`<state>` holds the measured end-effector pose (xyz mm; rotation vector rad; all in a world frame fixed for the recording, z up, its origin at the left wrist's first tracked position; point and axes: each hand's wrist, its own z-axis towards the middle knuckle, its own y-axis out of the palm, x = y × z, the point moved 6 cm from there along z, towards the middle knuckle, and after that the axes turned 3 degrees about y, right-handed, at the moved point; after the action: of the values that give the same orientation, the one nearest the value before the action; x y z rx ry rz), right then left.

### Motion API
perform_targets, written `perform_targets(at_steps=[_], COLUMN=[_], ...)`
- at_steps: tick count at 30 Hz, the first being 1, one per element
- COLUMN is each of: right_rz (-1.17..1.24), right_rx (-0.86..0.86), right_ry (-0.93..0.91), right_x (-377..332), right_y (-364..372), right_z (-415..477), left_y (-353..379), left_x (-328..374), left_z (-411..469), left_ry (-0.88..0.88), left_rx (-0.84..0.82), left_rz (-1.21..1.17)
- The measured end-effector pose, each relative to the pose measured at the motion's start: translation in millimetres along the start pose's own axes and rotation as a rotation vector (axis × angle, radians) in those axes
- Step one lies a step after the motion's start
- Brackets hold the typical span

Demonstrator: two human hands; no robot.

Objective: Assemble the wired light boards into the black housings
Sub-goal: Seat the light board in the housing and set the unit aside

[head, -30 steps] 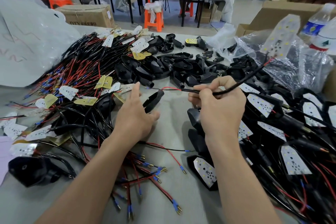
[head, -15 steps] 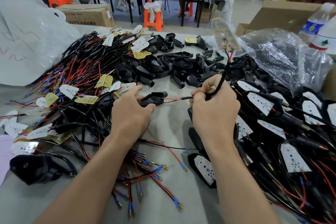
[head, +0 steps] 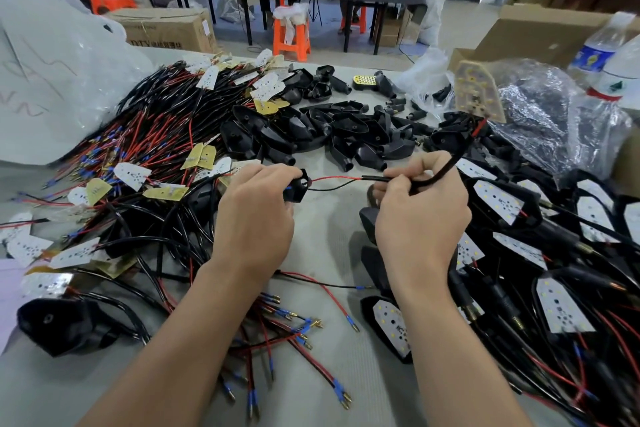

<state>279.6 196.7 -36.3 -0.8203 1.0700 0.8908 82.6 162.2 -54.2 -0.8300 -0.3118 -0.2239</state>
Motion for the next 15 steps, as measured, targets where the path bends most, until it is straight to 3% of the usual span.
perform_targets(at_steps=[5,12,15], right_rz=[-0.086,-0.012,0.131], right_rx=[-0.013,-0.1,-0.192], right_ry=[-0.073,-0.042,0.067], right_x=[-3.5,0.6,6.0], right_y=[2.7,10.9,15.1], right_z=[-2.0,-3.8,-3.4], left_y=[2.1,14.0,20.3], left_x=[4.2,-18.1,-19.7], left_z=[0.9,-3.2,-2.5], left_ry=[0.05,-0.487,-0.609], left_rx=[-0.045,-0.063,-0.015], left_rz=[-0.062,-0.714,-1.048])
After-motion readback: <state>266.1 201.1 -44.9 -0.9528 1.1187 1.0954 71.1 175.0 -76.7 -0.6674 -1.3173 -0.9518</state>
